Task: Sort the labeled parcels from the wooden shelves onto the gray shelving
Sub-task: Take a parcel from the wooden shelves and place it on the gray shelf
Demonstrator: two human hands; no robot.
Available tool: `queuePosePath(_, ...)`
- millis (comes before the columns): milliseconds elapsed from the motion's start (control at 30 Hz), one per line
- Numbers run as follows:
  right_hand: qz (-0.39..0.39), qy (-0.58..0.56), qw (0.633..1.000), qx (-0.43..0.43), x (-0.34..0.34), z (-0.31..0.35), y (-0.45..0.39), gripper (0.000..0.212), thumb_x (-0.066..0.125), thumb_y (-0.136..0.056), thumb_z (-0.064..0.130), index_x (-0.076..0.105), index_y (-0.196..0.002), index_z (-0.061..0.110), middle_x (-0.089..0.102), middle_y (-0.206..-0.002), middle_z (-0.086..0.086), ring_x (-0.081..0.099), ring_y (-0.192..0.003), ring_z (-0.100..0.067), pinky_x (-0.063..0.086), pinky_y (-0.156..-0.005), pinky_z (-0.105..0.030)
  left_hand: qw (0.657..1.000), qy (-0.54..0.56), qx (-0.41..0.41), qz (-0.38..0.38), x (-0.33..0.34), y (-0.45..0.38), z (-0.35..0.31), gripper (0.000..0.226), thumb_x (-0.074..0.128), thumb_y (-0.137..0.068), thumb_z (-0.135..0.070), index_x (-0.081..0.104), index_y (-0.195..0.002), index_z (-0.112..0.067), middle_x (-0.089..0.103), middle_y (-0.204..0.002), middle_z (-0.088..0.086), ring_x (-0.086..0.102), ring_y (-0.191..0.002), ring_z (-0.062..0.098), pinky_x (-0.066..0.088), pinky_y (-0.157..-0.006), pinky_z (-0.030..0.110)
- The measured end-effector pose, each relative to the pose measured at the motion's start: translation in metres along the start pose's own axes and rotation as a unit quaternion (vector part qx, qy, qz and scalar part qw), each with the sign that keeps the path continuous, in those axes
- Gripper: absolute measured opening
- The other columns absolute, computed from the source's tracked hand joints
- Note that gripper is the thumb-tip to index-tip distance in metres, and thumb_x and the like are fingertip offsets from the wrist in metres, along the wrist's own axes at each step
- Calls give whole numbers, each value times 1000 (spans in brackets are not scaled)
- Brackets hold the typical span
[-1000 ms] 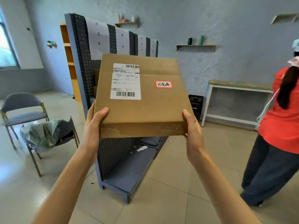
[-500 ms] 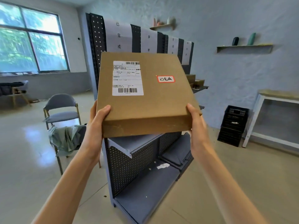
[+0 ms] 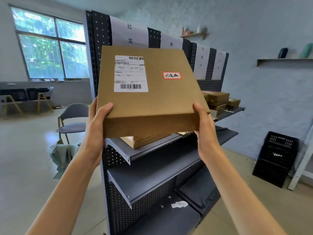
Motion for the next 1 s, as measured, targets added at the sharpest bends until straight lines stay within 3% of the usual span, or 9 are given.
queuePosePath(67, 19, 3, 1000, 0, 4, -7, -26, 22, 54, -92, 42, 50, -113, 37, 58, -118, 10, 52, -112, -9, 41, -101, -31, 1000, -9, 3, -16, 7, -15, 7, 61, 56, -78, -44, 47, -135, -24, 64, -109, -10, 61, -93, 3, 49, -87, 33)
queuePosePath(200, 64, -11, 998, 6, 11, -22, -78, 8, 54, -92, 41, 52, -100, 41, 60, -121, 10, 54, -115, -8, 40, -105, -33, 998, -35, 3, -61, 20, -41, 20, 62, 57, -77, -46, 46, -134, -24, 62, -105, -9, 61, -88, 4, 50, -80, 32)
queuePosePath(300, 97, -26, 995, 15, 12, -33, -120, 12, 56, -91, 42, 53, -102, 39, 60, -125, 8, 53, -118, -11, 39, -108, -38, 994, -55, 18, -94, 36, -57, 30, 45, 56, -89, -41, 47, -131, -27, 61, -104, -8, 60, -92, 7, 51, -82, 35)
queuePosePath(367, 115, -24, 993, 18, 8, -38, -145, 22, 55, -91, 42, 54, -112, 36, 60, -125, 6, 55, -115, -10, 43, -102, -34, 992, -68, 19, -108, 50, -68, 37, 47, 54, -89, -43, 46, -132, -27, 60, -107, -6, 58, -95, 10, 51, -81, 34)
queuePosePath(433, 137, -19, 990, 20, 6, -39, -170, 33, 53, -92, 43, 52, -123, 31, 60, -121, 7, 56, -107, -6, 46, -89, -24, 990, -74, 17, -122, 63, -78, 45, 64, 56, -78, -49, 43, -136, -27, 58, -111, -5, 57, -97, 10, 50, -83, 35)
queuePosePath(567, 174, -5, 984, 38, 9, -47, -208, 38, 51, -93, 46, 48, -126, 28, 57, -112, 13, 51, -98, 1, 39, -74, -16, 984, -79, 17, -159, 76, -93, 57, 71, 57, -73, -50, 43, -138, -27, 59, -112, -5, 58, -97, 9, 50, -83, 35)
queuePosePath(767, 213, -13, 975, 69, 24, -75, -233, 53, 55, -89, 50, 47, -136, 26, 56, -126, 10, 51, -112, -4, 40, -88, -23, 975, -98, 14, -200, 76, -102, 66, 59, 55, -73, -49, 51, -127, -27, 62, -102, -11, 59, -87, 1, 47, -69, 25)
queuePosePath(867, 227, -16, 971, 78, 33, -86, -244, 65, 57, -86, 55, 42, -142, 25, 53, -133, 8, 48, -122, -10, 37, -104, -32, 972, -108, 12, -207, 74, -109, 70, 54, 54, -72, -50, 53, -122, -29, 61, -104, -9, 58, -90, 4, 45, -71, 27)
queuePosePath(1000, 227, -15, 970, 85, 45, -93, -257, 75, 56, -83, 60, 36, -147, 25, 48, -140, 4, 43, -129, -15, 35, -105, -37, 971, -119, 8, -205, 71, -123, 73, 62, 54, -71, -53, 52, -128, -29, 62, -108, -6, 58, -94, 7, 46, -74, 29)
Point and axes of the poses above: each hand's wrist, its own y-axis away from the middle knuckle, its own x-axis out of the palm, z = x × y, the point moved 8 cm from there along -y, towards the middle knuckle
